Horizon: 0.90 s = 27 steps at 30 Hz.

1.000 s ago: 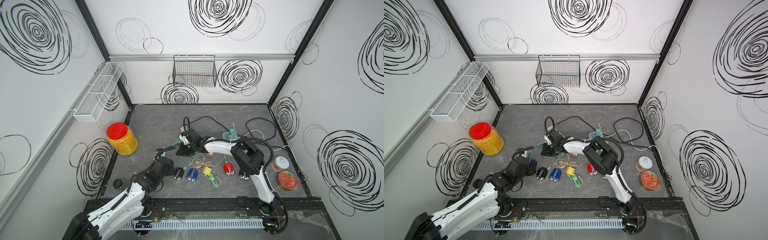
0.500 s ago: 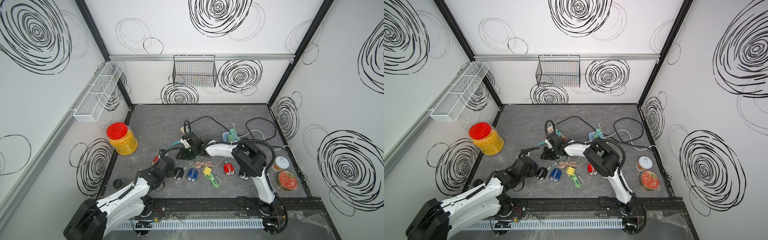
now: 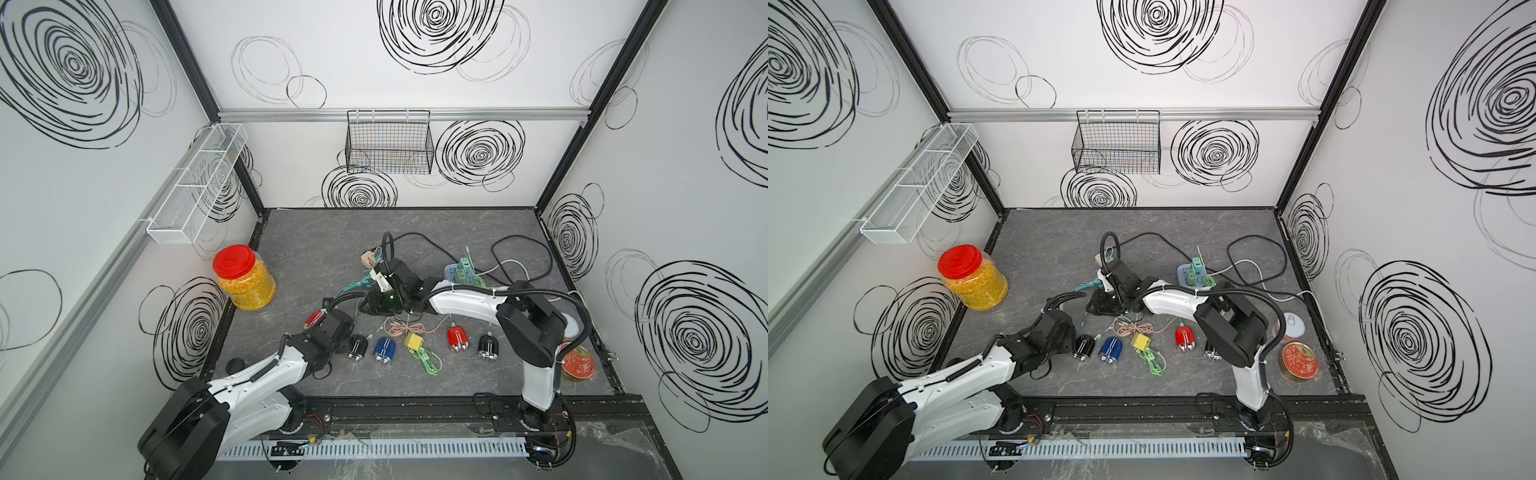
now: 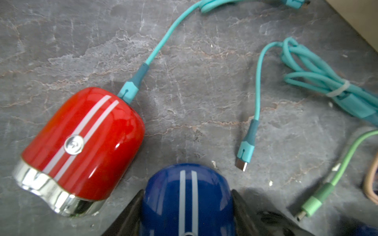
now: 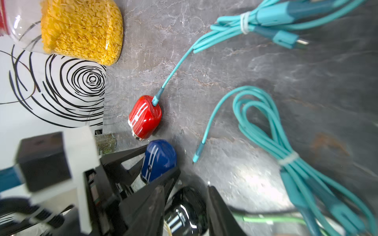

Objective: Unplug the electric shaver
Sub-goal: Place the electric shaver at the center of the board.

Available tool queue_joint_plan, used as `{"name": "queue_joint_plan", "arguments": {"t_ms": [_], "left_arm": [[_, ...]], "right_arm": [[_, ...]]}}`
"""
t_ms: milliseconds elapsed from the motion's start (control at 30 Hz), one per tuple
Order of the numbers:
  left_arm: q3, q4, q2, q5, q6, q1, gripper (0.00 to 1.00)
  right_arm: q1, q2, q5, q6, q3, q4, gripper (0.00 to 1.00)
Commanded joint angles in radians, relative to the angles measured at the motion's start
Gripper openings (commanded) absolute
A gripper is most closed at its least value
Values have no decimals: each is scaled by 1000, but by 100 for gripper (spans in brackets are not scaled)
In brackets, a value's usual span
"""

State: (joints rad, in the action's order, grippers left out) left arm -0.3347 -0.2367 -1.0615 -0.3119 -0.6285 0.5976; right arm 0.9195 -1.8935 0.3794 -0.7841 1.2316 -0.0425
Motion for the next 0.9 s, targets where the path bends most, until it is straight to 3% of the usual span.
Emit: {"name": "queue_joint_plan", "arguments": {"t_ms": [0,533,733,867], "left_arm": [[-30,22,-6,-23,9,8,48],[-28,-20,61,-39,-19,14,78],[-56,-17,143,-39,-32,14,78],[-113,18,153,-50,-36,9,70]], "right_arm": [[-13,59,-32,11,-47,-23,39],[-144,230,-84,77,-121,-83,50],[-180,239,-196,166,-71,-178,49],[-188,208,-309,228,-2,-249,46]]}}
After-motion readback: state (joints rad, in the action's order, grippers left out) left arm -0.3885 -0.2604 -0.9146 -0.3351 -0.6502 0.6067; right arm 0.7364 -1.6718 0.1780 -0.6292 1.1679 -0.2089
